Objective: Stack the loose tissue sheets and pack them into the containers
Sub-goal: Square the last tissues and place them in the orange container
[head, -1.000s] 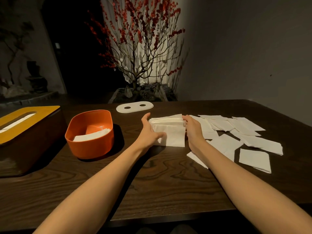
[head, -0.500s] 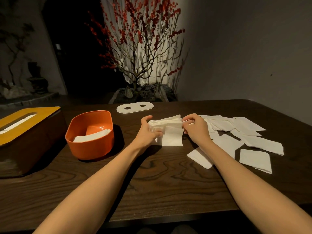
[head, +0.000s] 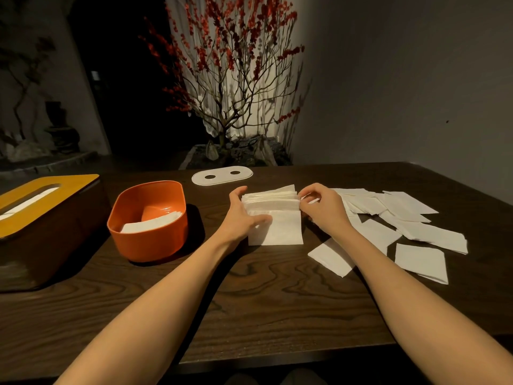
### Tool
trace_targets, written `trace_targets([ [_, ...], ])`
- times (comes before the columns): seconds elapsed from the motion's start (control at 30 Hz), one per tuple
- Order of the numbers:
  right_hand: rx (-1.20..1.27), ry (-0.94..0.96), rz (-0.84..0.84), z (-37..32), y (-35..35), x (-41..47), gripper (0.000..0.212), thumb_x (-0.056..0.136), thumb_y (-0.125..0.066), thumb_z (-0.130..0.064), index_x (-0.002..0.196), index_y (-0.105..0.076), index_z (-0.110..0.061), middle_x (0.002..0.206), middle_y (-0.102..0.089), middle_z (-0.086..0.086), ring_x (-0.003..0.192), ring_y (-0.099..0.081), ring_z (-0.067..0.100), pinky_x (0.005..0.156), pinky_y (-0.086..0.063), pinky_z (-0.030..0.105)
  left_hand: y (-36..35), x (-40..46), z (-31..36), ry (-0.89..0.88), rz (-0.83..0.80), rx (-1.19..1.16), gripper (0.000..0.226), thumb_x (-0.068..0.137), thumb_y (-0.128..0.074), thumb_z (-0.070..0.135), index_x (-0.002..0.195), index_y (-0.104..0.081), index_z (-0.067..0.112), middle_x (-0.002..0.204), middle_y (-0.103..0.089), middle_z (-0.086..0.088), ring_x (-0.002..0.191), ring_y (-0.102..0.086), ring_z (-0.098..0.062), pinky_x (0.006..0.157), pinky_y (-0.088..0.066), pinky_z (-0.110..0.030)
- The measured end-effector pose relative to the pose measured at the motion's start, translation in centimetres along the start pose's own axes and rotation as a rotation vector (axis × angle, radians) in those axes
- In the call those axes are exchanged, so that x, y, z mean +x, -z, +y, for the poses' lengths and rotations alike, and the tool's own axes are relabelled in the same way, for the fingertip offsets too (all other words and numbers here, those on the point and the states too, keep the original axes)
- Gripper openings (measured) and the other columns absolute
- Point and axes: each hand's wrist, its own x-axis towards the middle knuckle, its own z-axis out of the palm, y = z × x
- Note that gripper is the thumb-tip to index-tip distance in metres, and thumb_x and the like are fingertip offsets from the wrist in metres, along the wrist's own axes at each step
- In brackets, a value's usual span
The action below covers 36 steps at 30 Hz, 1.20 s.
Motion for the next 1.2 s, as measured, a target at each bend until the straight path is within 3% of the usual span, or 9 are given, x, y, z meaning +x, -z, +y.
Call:
trace_targets([
  [0.1, -0.021, 0.021, -0.053, 0.1, 0.1, 0.1, 0.008, 0.089, -0.065, -0.013, 0.092, -0.061, -0.02, 0.095, -0.059, -0.004, 0.078, -0.056, 0.01, 0.068, -0.05, 0.018, 0.0, -0.1, 0.1, -0.013, -0.008, 0.004, 0.091, 0.08, -0.075, 0.009, 0.146, -0.014, 0.019, 0.141, -0.035, -0.009, 0.118, -0.039, -0.016, 0.091, -0.036, -0.022],
  [0.37, -0.009, 0.118, -0.1, -0.3, 0.1, -0.1, 0.004, 0.091, -0.062, -0.017, 0.091, -0.061, -0.02, 0.095, -0.06, -0.004, 0.077, -0.055, 0.007, 0.063, -0.044, 0.012, -0.1, 0.0, 0.0, -0.046, -0.01, 0.009, 0.09, 0.08, -0.076, 0.01, 0.146, -0.016, 0.021, 0.138, -0.032, -0.003, 0.118, -0.036, -0.014, 0.095, -0.034, -0.021],
  [0.6, 0.01, 0.119, -0.175, 0.0, 0.0, -0.1, 0.005, 0.094, -0.059, -0.022, 0.095, -0.063, -0.022, 0.102, -0.061, -0.006, 0.089, -0.054, 0.008, 0.066, -0.04, 0.01, -0.4, 0.0, -0.1, -0.074, 0.014, 0.034, 0.082, 0.081, -0.074, 0.008, 0.143, -0.021, 0.021, 0.121, -0.035, 0.006, 0.107, -0.042, -0.01, 0.072, -0.044, -0.009],
  [0.7, 0.059, 0.114, -0.187, 0.1, 0.1, 0.0, 0.009, 0.096, -0.056, -0.024, 0.098, -0.064, -0.022, 0.106, -0.062, -0.005, 0.093, -0.056, 0.009, 0.069, -0.044, 0.012, -0.4, 0.1, -0.3, -0.081, 0.034, 0.029, 0.076, 0.083, -0.074, 0.014, 0.141, -0.025, 0.02, 0.122, -0.038, 0.004, 0.108, -0.045, -0.013, 0.07, -0.044, -0.012],
  [0.8, 0.12, 0.078, -0.099, -0.2, 0.3, 0.0, 0.01, 0.096, -0.055, -0.027, 0.1, -0.059, -0.02, 0.095, -0.062, -0.006, 0.078, -0.059, 0.008, 0.058, -0.045, 0.01, -0.3, 0.2, -0.7, -0.072, 0.041, -0.004, 0.07, 0.084, -0.073, 0.017, 0.138, -0.028, 0.021, 0.129, -0.042, -0.003, 0.115, -0.048, -0.02, 0.085, -0.047, -0.025],
  [0.87, 0.08, -0.004, -0.088, -0.3, 0.5, 0.0, 0.014, 0.096, -0.054, -0.031, 0.097, -0.057, -0.017, 0.083, -0.061, -0.004, 0.065, -0.057, 0.008, 0.052, -0.044, 0.01, -0.3, 0.2, -0.8, -0.07, 0.049, -0.007, 0.067, 0.085, -0.072, 0.016, 0.137, -0.029, 0.021, 0.13, -0.043, -0.005, 0.114, -0.049, -0.021, 0.084, -0.047, -0.025],
  [0.93, -0.075, -0.087, -0.196, -0.3, 0.7, 0.0, 0.023, 0.096, -0.052, -0.036, 0.097, -0.061, -0.014, 0.08, -0.063, 0.0, 0.061, -0.057, 0.009, 0.054, -0.044, 0.014, -0.2, 0.1, -0.7, -0.074, 0.054, -0.005, 0.066, 0.086, -0.07, 0.015, 0.137, -0.029, 0.019, 0.125, -0.042, -0.003, 0.111, -0.049, -0.019, 0.077, -0.045, -0.019],
  [1.0, -0.185, -0.156, -0.357, -0.4, 1.0, -0.1, 0.035, 0.096, -0.049, -0.042, 0.099, -0.064, -0.011, 0.082, -0.063, 0.001, 0.064, -0.055, 0.009, 0.059, -0.044, 0.016, -0.3, 0.2, -0.7, -0.069, 0.061, -0.006, 0.066, 0.087, -0.07, 0.015, 0.137, -0.028, 0.019, 0.124, -0.042, -0.001, 0.112, -0.048, -0.018, 0.082, -0.044, -0.021],
  [1.2, -0.241, -0.226, -0.632, -1.1, 2.3, -0.2, 0.051, 0.098, -0.034, -0.054, 0.11, -0.066, -0.016, 0.096, -0.061, -0.001, 0.083, -0.05, 0.011, 0.071, -0.037, 0.019, -0.3, 0.4, -0.9, -0.04, 0.069, -0.031, 0.066, 0.086, -0.07, 0.012, 0.136, -0.028, 0.021, 0.127, -0.043, -0.003, 0.116, -0.048, -0.021, 0.092, -0.046, -0.031],
])
